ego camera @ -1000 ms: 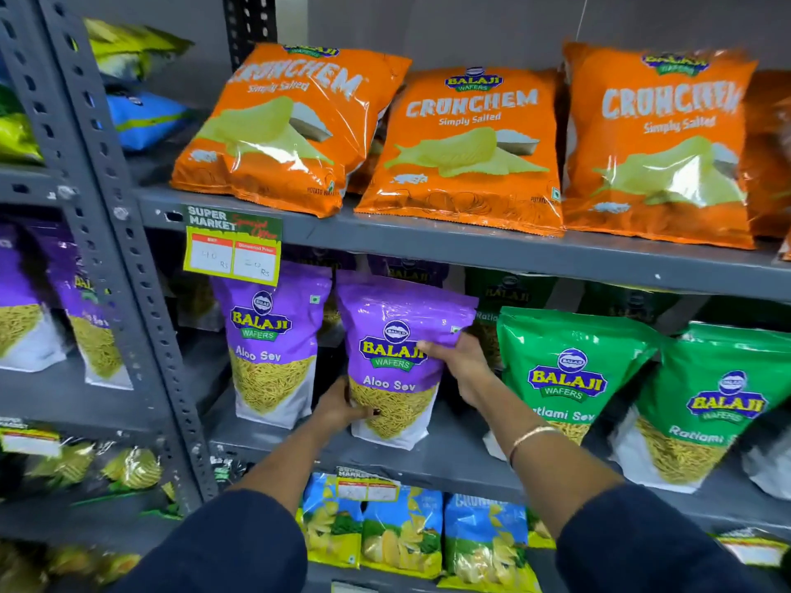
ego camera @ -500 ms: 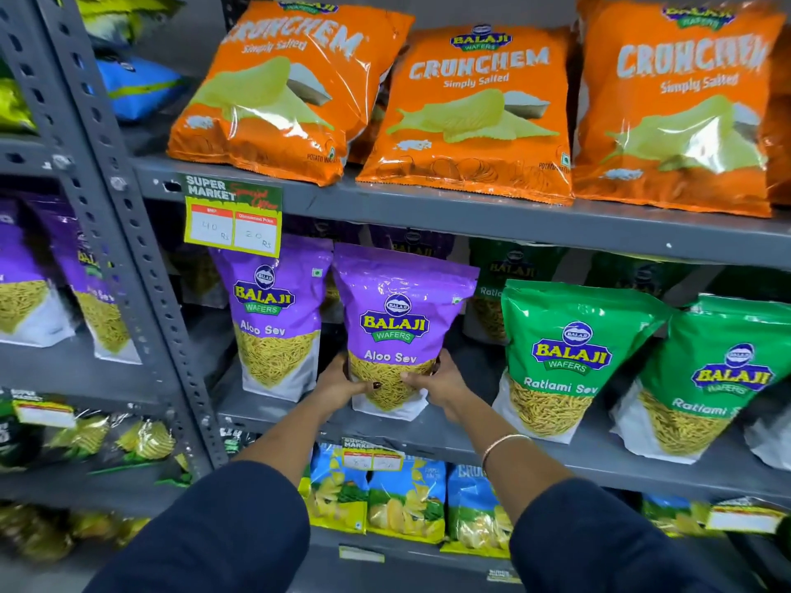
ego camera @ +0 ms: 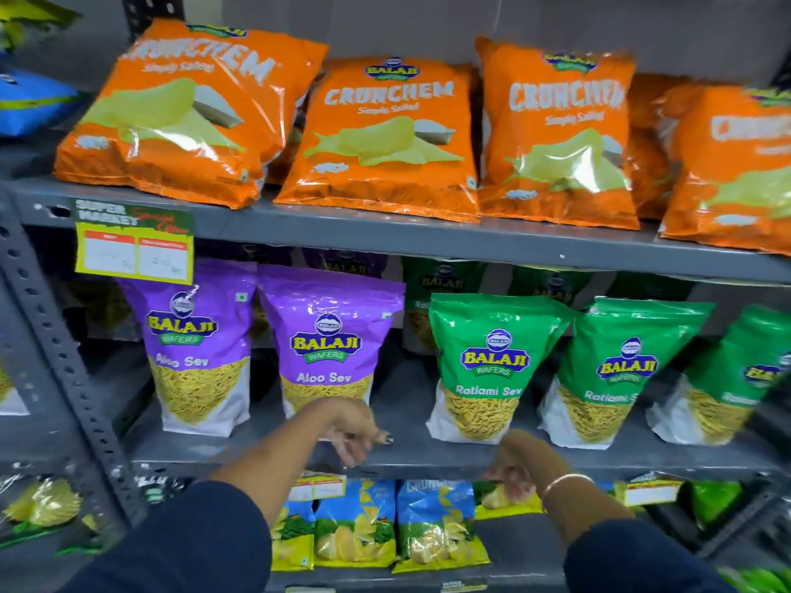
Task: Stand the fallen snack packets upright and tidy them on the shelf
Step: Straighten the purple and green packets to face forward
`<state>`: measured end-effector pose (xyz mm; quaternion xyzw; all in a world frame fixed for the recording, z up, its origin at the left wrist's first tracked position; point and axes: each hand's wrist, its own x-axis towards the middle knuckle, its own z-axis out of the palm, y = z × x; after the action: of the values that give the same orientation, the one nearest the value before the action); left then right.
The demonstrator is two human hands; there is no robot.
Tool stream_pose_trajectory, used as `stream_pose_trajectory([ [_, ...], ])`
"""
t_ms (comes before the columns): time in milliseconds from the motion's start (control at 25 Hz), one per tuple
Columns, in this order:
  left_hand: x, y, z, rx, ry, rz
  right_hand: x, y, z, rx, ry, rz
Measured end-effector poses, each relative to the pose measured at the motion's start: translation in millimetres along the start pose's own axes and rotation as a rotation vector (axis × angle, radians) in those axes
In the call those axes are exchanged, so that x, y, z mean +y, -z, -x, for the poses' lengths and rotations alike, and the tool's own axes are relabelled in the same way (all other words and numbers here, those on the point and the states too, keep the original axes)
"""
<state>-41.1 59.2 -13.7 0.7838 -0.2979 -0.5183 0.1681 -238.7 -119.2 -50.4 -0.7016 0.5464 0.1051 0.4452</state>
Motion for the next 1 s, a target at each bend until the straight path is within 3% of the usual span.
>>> stream_pose_trajectory([
  [40, 17, -10, -9, 0.115, -0.119, 0.062, 9, 13, -1, 0.122, 0.030, 0.113],
  [120, 46, -30, -26, 0.281, -0.272, 0.146, 11, 31, -8, 0.261, 0.218, 0.090],
  [200, 61, -45, -43, 0.344, -0.344, 0.180, 5, 37, -7, 0.226, 0.409, -0.258],
  [360, 62, -55, -58, 0.438, -0.505, 0.236, -8, 18, 3, 0.128, 0.539, -0.386],
  [440, 59, -57, -58, 0.498, -0.474, 0.255, -24, 18, 12, 0.174, 0.621, -0.540],
  [560, 60, -60, -62, 0.523, -0.399, 0.351, -68, 49, 32, 0.320, 0.743, -0.977],
  [640, 62, -60, -62, 0.541, -0.345, 0.319, -86, 75, 46, 0.386, 0.742, -1.053],
  [880, 65, -62, -56, 0.527, -0.243, 0.277, -66, 67, 41, 0.367, 0.749, -0.992],
  [960, 69, -60, -51, 0.485, -0.060, 0.178, -38, 65, 27, 0.311, 0.616, -0.771],
  [1000, 74, -60, -46, 0.433, 0.056, 0.061, -17, 69, 20, 0.188, 0.522, -0.546],
])
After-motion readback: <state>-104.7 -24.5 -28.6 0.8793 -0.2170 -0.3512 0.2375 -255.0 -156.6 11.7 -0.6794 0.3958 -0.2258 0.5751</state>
